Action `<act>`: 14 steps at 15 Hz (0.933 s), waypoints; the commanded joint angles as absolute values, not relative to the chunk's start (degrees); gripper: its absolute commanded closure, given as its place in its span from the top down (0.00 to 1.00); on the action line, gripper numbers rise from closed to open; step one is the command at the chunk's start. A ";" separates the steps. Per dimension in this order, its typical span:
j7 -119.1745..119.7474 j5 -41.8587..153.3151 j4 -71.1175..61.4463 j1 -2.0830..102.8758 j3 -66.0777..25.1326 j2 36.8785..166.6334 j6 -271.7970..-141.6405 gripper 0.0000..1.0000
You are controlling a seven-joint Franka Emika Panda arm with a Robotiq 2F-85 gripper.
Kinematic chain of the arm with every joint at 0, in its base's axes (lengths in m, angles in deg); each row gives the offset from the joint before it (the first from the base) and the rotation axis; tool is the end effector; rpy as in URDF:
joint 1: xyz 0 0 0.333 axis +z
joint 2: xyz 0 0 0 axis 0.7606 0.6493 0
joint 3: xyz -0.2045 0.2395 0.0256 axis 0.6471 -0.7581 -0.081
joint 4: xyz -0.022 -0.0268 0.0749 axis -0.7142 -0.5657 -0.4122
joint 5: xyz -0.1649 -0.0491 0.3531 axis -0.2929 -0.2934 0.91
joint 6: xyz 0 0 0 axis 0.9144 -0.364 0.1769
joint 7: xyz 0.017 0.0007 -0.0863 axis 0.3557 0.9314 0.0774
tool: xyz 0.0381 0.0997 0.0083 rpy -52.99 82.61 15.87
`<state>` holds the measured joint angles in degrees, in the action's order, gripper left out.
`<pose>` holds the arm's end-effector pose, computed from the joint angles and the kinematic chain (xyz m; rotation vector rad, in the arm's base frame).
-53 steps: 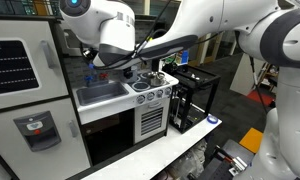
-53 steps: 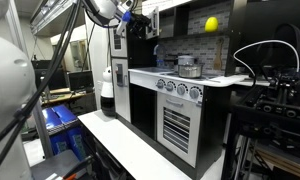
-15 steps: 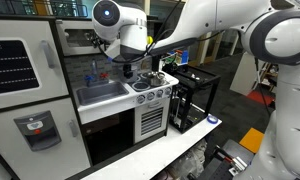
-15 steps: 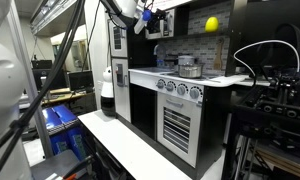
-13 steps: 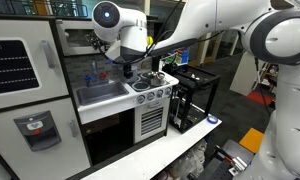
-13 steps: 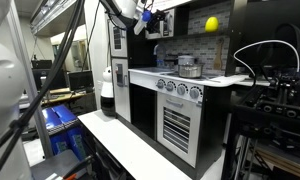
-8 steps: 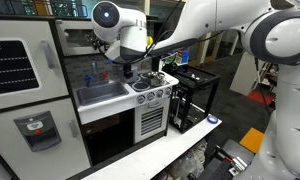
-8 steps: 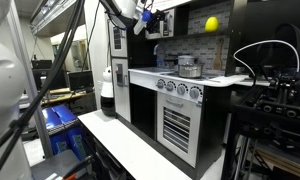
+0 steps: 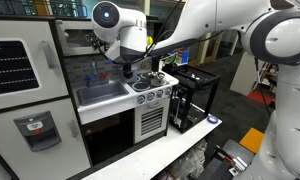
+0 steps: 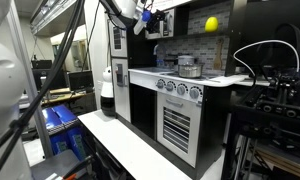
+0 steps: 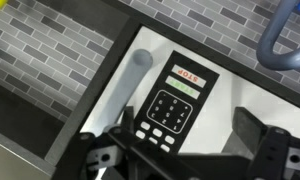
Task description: Close the microwave door
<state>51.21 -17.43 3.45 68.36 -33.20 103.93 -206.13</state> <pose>0.6388 0.2976 0.5689 2.2291 0.2435 1.3944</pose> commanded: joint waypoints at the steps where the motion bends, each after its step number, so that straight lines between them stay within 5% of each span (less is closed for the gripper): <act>1: 51.95 -15.42 1.98 68.62 -34.42 102.83 -205.90 1.00; 14: 38.51 16.80 -14.12 67.84 -37.90 84.53 -193.82 1.00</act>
